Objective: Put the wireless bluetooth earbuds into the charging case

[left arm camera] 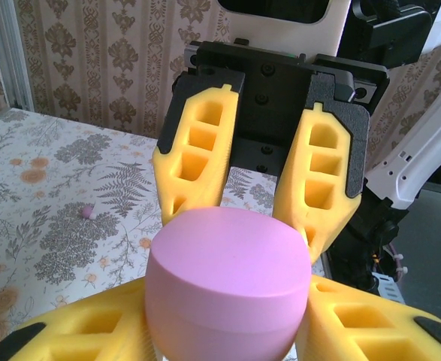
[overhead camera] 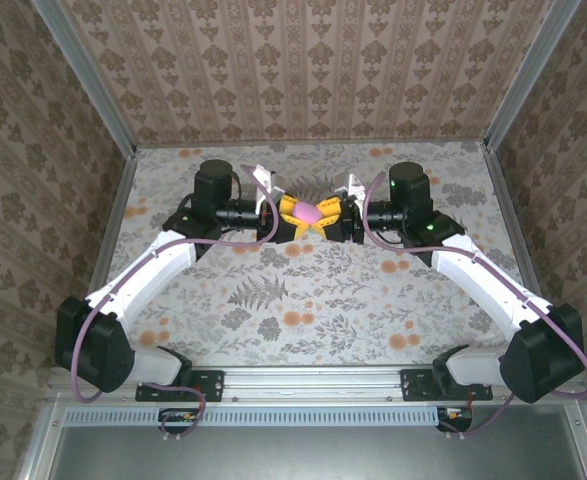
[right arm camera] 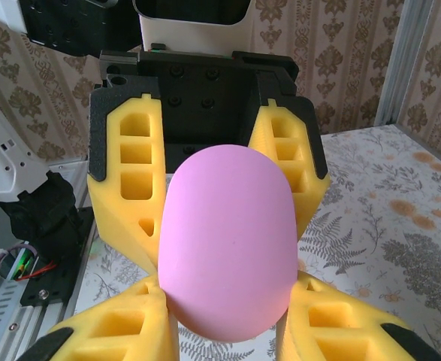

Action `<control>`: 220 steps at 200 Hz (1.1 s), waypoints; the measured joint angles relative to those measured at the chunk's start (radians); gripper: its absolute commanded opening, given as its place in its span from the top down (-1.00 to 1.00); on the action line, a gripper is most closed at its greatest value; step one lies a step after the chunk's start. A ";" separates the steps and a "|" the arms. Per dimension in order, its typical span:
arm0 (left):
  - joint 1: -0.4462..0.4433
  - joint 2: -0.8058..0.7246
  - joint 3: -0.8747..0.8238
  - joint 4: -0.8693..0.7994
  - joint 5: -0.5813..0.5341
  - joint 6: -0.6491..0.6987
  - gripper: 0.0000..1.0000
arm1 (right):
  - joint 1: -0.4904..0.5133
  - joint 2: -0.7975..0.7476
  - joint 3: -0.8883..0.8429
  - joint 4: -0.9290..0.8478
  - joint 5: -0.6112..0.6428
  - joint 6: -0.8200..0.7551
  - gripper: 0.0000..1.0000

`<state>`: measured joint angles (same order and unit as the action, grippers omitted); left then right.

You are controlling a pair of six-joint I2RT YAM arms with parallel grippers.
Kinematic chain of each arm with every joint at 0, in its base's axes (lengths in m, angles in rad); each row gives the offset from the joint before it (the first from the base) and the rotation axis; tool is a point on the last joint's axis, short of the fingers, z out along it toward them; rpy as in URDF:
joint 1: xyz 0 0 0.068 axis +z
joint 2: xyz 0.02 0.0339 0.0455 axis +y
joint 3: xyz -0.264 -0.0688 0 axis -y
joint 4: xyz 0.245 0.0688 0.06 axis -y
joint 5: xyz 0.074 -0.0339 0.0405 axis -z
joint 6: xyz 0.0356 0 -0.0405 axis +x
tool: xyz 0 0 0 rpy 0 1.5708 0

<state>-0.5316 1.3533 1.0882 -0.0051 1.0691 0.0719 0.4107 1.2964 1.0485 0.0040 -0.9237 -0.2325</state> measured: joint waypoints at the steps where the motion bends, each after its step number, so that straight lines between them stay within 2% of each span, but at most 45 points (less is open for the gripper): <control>1: 0.000 0.000 0.000 0.000 0.000 0.000 0.15 | 0.000 0.000 0.000 0.000 0.000 0.000 0.42; 25: 0.001 0.000 0.000 -0.002 0.000 0.001 0.25 | 0.000 0.000 0.000 0.000 -0.001 0.000 0.40; 80: 0.002 0.000 -0.002 0.007 -0.004 0.001 0.34 | 0.000 0.000 0.000 0.006 0.008 0.004 0.15; 90: 0.002 0.000 -0.005 0.019 -0.007 0.000 0.35 | 0.000 -0.001 -0.002 0.012 0.014 0.010 0.05; 112: 0.001 0.000 -0.018 0.056 -0.021 -0.002 0.36 | 0.000 -0.007 -0.009 0.021 0.040 0.024 0.03; 147: -0.004 -0.005 -0.058 0.139 -0.050 -0.036 0.39 | 0.000 -0.024 -0.010 0.023 0.087 0.057 -0.18; 189: -0.006 -0.015 -0.119 0.295 -0.106 -0.106 0.40 | 0.000 -0.067 -0.010 0.031 0.144 0.198 -0.28; 220: -0.006 -0.021 -0.160 0.446 -0.156 -0.157 0.40 | -0.008 -0.087 -0.006 0.031 0.214 0.420 -0.28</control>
<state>-0.5373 1.3327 0.9283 0.4408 0.9127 -0.0853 0.4026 1.2095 1.0428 0.0345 -0.7097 0.1879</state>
